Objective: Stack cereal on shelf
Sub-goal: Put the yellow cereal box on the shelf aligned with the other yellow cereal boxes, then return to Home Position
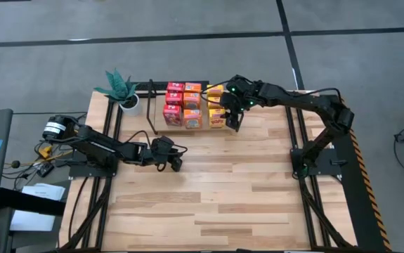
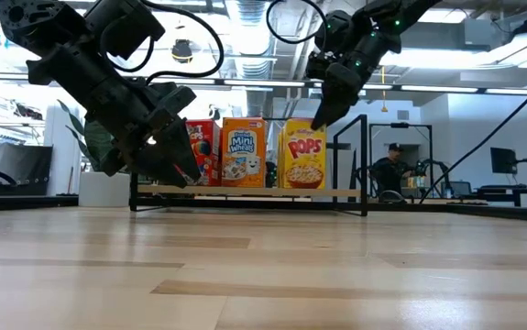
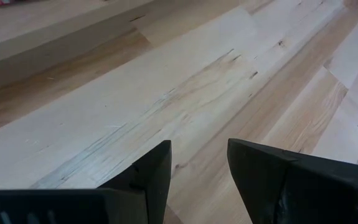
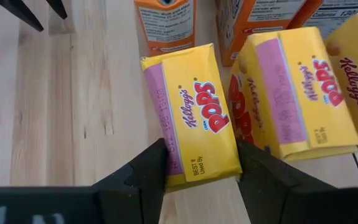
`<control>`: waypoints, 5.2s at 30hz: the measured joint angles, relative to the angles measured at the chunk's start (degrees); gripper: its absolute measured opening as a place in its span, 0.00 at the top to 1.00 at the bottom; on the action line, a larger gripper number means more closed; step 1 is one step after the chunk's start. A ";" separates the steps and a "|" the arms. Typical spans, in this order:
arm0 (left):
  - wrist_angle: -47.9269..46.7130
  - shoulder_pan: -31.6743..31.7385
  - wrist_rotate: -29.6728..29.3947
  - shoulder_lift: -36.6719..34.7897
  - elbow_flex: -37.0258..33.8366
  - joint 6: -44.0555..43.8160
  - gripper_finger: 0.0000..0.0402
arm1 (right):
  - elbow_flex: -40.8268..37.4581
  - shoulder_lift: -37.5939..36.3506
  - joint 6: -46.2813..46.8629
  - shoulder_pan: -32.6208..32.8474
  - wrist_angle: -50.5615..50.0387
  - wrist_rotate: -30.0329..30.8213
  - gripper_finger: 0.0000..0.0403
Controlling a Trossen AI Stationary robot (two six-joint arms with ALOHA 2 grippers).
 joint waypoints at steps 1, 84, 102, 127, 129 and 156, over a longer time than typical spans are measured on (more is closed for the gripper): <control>0.01 0.00 0.00 0.00 0.00 -0.01 0.64 | 0.00 0.01 0.00 -0.10 -0.01 0.00 0.51; -22.17 0.02 -2.51 -82.47 -20.73 20.36 0.58 | -58.90 -90.28 32.96 -3.24 24.57 -3.58 0.38; -10.47 -0.13 -1.34 -80.67 -28.04 20.56 0.58 | -72.46 -91.21 36.83 11.38 35.64 8.65 0.38; -10.49 -0.13 -2.69 -80.02 -28.04 20.23 0.58 | -72.57 -91.30 34.51 14.17 35.17 13.40 0.38; -10.50 -0.13 -2.71 -80.02 -28.04 20.07 0.58 | -72.57 -91.30 34.53 14.17 35.19 13.40 0.38; -10.54 -0.13 -2.78 -80.02 -28.02 20.27 0.58 | -72.65 -91.30 34.58 14.16 35.30 13.49 0.38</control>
